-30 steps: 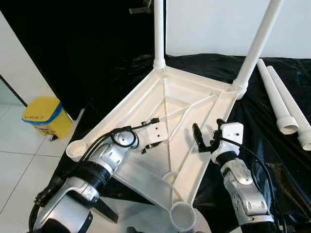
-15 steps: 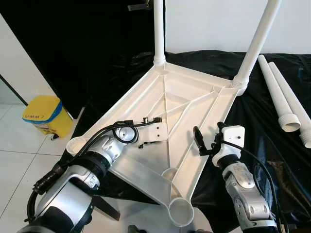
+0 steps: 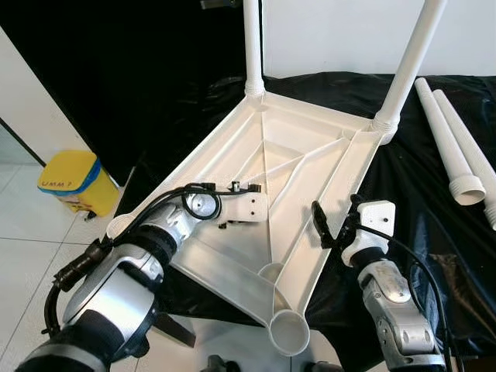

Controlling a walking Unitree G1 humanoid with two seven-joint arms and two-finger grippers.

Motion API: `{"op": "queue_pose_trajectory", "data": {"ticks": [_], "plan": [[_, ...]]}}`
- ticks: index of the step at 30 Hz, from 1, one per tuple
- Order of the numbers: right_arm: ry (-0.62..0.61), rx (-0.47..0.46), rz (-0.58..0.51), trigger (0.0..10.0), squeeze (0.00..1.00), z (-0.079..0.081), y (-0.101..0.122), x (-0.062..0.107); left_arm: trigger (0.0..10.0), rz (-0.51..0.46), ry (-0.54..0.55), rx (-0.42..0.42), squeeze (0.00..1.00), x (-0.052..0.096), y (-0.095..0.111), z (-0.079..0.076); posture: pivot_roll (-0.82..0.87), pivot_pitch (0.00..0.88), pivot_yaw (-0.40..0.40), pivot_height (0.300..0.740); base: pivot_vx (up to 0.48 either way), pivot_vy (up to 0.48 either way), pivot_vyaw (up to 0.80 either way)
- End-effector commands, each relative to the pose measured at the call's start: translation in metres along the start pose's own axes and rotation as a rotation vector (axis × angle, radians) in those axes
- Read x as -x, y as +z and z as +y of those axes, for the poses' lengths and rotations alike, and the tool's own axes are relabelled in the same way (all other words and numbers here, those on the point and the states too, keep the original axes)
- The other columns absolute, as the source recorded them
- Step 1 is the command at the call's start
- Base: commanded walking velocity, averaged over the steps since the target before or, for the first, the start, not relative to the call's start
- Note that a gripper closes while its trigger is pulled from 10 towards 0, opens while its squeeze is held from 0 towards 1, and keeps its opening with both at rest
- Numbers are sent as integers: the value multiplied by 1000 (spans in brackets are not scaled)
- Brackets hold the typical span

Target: Building children table

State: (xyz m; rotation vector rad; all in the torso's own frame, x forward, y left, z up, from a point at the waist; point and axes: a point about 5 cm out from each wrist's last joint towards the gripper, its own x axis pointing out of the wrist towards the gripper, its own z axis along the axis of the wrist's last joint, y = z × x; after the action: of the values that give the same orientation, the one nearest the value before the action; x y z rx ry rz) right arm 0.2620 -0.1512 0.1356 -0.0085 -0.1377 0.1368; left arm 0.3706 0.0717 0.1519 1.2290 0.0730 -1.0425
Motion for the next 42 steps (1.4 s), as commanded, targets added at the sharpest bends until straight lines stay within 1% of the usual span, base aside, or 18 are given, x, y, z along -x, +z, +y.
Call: {"op": "queue_pose_trajectory", "data": {"ticks": [1,4,5,6,7,11,19,24,30,31,32,33,34,35,36,37,39,42], "plan": [[-2,-3,18,10000,0,1,-3,3,10000,14,52,43,1000,3,-6,7,-267,124,103,740,0,0,0],[-15,-1,23,10000,0,1,-3,7,10000,-9,7,68,1000,4,-7,6,-285,135,113,740,0,0,0],[-19,-1,24,10000,0,1,-3,9,10000,-8,1,73,851,4,-8,7,-290,138,117,740,0,0,0],[-19,-1,24,10000,0,1,-3,9,10000,-8,1,73,851,4,-8,7,-290,138,117,740,0,0,0],[-25,0,26,10000,0,0,-3,10,10000,-11,-3,68,0,5,-8,9,-294,143,119,740,0,0,0],[-31,1,30,10000,0,0,-3,12,10000,-39,-2,76,0,5,-5,13,-300,149,124,740,0,0,0],[-39,0,38,10000,0,1,-3,17,10000,-101,-65,164,0,5,-2,15,-312,162,136,740,0,0,0],[-56,0,44,10000,0,1,-3,21,10000,-153,-120,289,0,13,-3,25,-317,170,148,740,0,0,0],[-59,-1,45,10000,0,1,-3,22,10000,-153,-143,321,0,14,-4,26,-315,173,148,740,0,0,0],[-60,-2,46,10000,0,1,-3,22,7333,-150,-159,344,0,14,-5,26,-313,176,149,740,0,0,0],[-61,-3,47,10000,0,1,-3,22,6627,-135,-171,355,0,15,-7,26,-313,177,151,740,0,0,0],[-61,-3,47,10000,0,1,-3,22,6627,-135,-171,355,0,15,-7,26,-313,177,151,740,0,0,0],[-63,-4,48,10000,0,2,-3,23,3765,-121,-189,385,0,15,-10,25,-312,178,151,740,0,0,0],[-64,-5,49,10000,0,2,-3,23,1961,-114,-189,405,0,16,-11,25,-312,178,151,740,0,0,0],[-64,-5,49,10000,0,2,-3,23,1961,-114,-189,405,0,16,-11,25,-312,178,151,740,0,0,0],[-66,-6,50,10000,0,2,-3,23,0,-110,-183,443,0,16,-12,26,-311,179,151,740,0,0,0],[-66,-6,50,10000,0,2,-3,23,0,-110,-183,443,0,16,-12,26,-311,179,151,740,0,0,0],[-68,-6,51,10000,0,2,-3,24,0,-129,-177,505,0,16,-13,27,-306,175,149,740,0,0,0]]}}
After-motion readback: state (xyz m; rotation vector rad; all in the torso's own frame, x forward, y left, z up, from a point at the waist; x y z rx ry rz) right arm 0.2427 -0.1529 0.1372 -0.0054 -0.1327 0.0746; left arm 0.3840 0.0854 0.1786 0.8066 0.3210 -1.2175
